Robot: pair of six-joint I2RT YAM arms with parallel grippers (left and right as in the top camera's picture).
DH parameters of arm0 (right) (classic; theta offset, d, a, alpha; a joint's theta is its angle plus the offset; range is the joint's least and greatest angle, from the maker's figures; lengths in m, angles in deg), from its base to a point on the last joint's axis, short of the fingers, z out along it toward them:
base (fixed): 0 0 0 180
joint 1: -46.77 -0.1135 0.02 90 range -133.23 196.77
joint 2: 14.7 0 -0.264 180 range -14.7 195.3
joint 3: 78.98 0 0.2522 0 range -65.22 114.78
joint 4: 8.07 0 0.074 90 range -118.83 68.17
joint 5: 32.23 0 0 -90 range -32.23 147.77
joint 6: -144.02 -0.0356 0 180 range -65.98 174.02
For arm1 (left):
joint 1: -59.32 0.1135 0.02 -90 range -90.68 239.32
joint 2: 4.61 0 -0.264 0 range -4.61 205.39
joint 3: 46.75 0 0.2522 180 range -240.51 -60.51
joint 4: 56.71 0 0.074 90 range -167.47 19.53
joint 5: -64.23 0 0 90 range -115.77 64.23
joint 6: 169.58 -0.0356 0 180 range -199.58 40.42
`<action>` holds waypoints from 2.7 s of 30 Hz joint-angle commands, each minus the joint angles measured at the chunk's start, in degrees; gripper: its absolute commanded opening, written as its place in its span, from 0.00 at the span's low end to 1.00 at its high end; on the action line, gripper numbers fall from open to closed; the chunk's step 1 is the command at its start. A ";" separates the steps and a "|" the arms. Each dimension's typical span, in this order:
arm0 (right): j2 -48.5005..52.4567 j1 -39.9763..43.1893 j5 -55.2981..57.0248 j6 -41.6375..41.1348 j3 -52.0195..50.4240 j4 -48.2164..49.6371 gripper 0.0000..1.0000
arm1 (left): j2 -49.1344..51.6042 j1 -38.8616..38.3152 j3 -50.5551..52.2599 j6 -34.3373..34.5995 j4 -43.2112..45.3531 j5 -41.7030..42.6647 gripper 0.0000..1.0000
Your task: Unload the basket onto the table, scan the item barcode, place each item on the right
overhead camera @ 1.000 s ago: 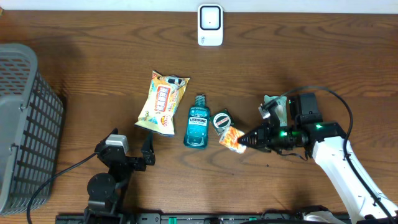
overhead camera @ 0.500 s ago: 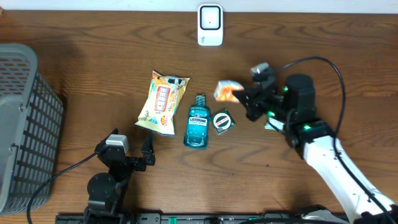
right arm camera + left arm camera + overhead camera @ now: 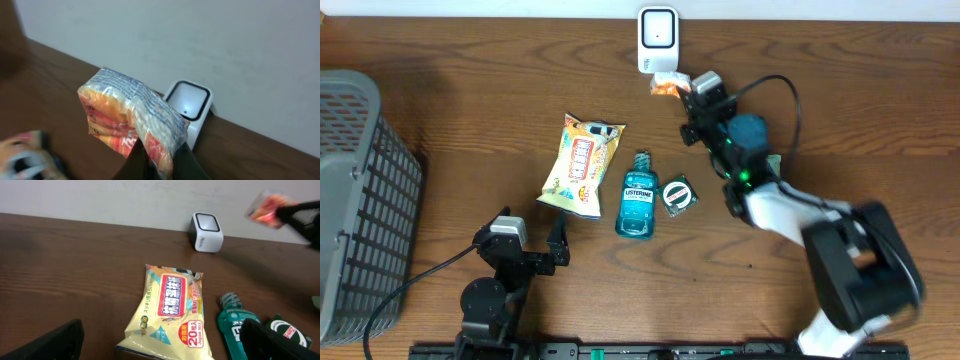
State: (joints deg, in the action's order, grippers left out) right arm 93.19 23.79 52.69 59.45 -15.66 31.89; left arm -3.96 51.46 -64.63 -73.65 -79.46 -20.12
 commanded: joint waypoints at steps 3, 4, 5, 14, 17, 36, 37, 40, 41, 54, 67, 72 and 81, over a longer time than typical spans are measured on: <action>10.19 0.20 4.39 1.09 13.46 0.17 0.01 | -0.02 0.24 0.90 -0.55 -1.49 0.35 0.98; 12.13 0.28 4.81 1.05 16.61 -0.68 0.01 | -0.02 0.24 0.90 -0.57 -1.49 0.35 0.98; 13.84 0.42 5.16 1.07 19.34 -1.62 0.01 | -0.02 0.24 0.90 -0.55 -1.49 0.35 0.98; 29.59 2.12 6.32 1.09 45.81 -14.84 0.01 | -0.02 0.24 0.90 -0.55 -1.49 0.35 0.98; 32.26 2.78 7.32 1.05 49.77 -16.28 0.01 | -0.02 0.24 0.90 -0.57 -1.49 0.35 0.98; 24.74 3.32 23.56 1.11 51.54 -28.28 0.01 | -0.02 0.24 0.90 -0.55 -1.49 0.35 0.98; 23.23 3.58 28.96 1.90 51.54 -30.25 0.01 | -0.02 0.24 0.90 -0.57 -1.49 0.35 0.98; 19.61 5.01 44.50 7.32 51.54 -34.18 0.01 | -0.02 0.24 0.90 -0.57 -1.49 0.35 0.98; 18.82 5.79 50.21 9.81 51.54 -34.86 0.01 | -0.02 0.24 0.90 -0.57 -1.49 0.35 0.98; 18.03 30.88 77.66 -2.43 51.47 -69.00 0.01 | -0.02 0.24 0.90 -0.55 -1.49 0.35 0.98; 18.10 55.21 37.79 -26.91 50.40 -89.88 0.05 | -0.02 0.24 0.90 -0.55 -1.49 0.35 0.98; 17.94 60.04 31.52 -26.80 50.21 -89.94 0.38 | -0.02 0.24 0.90 -0.57 -1.49 0.35 0.98; 8.31 59.12 10.10 -26.25 50.25 -89.92 0.74 | -0.02 0.24 0.90 -0.57 -1.49 0.35 0.98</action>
State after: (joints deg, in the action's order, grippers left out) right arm 109.39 84.42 78.90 33.72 34.41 -58.05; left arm -3.96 51.46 -64.63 -73.65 -79.49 -20.10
